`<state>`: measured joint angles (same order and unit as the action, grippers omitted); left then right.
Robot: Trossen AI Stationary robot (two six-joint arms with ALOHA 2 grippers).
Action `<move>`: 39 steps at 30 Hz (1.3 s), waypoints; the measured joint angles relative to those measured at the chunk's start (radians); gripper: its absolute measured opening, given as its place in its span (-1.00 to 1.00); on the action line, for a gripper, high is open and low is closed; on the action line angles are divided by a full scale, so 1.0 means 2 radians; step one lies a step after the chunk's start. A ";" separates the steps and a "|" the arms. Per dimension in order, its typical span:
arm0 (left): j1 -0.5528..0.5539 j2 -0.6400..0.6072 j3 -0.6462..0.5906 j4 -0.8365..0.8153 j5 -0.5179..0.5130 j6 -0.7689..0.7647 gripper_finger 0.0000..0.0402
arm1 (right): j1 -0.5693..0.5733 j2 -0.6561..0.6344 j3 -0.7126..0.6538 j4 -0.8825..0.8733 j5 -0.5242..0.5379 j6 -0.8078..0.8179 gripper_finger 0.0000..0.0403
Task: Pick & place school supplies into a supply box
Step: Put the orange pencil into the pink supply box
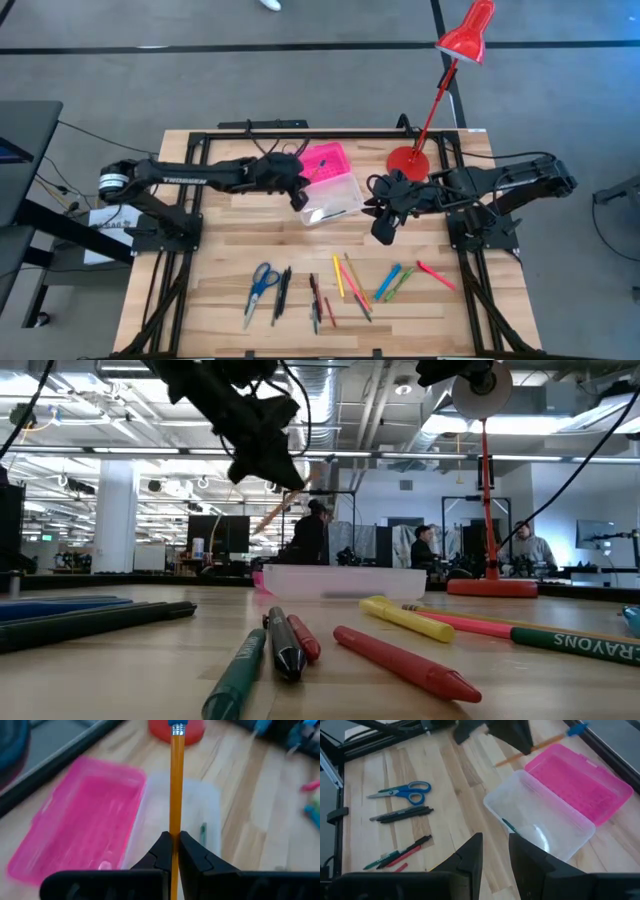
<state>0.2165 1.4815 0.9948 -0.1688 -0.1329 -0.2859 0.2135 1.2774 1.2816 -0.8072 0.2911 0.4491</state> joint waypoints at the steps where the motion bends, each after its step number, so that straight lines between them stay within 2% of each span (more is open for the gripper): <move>1: 0.004 0.014 0.010 0.008 0.009 0.003 -1.00 | 0.001 0.000 0.000 -0.001 0.000 0.001 -0.57; 9: 0.003 0.130 0.109 -0.006 0.076 0.029 -1.00 | 0.012 0.003 0.000 -0.002 0.001 0.020 -0.57; 15: 0.003 0.189 0.182 -0.104 0.079 0.051 -1.00 | 0.030 0.003 0.000 -0.006 0.003 0.035 -0.57; 19: 0.005 0.218 0.210 -0.141 0.083 0.051 -1.00 | 0.045 0.003 0.000 -0.016 0.021 0.053 -0.57; 25: 0.004 0.244 0.216 -0.150 0.090 0.039 -0.99 | 0.069 0.003 0.000 -0.031 0.041 0.069 -0.57; 34: 0.008 0.251 0.215 -0.168 0.073 0.041 -0.82 | 0.088 0.003 0.000 -0.031 0.062 0.087 -0.57; 39: 0.008 0.251 0.215 -0.176 0.072 0.057 -0.79 | 0.098 0.003 0.000 -0.041 0.066 0.103 -0.57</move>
<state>0.2329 1.9827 1.4254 -0.5208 0.0118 -0.1709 0.4089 1.2827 1.2808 -0.8887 0.4225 0.6558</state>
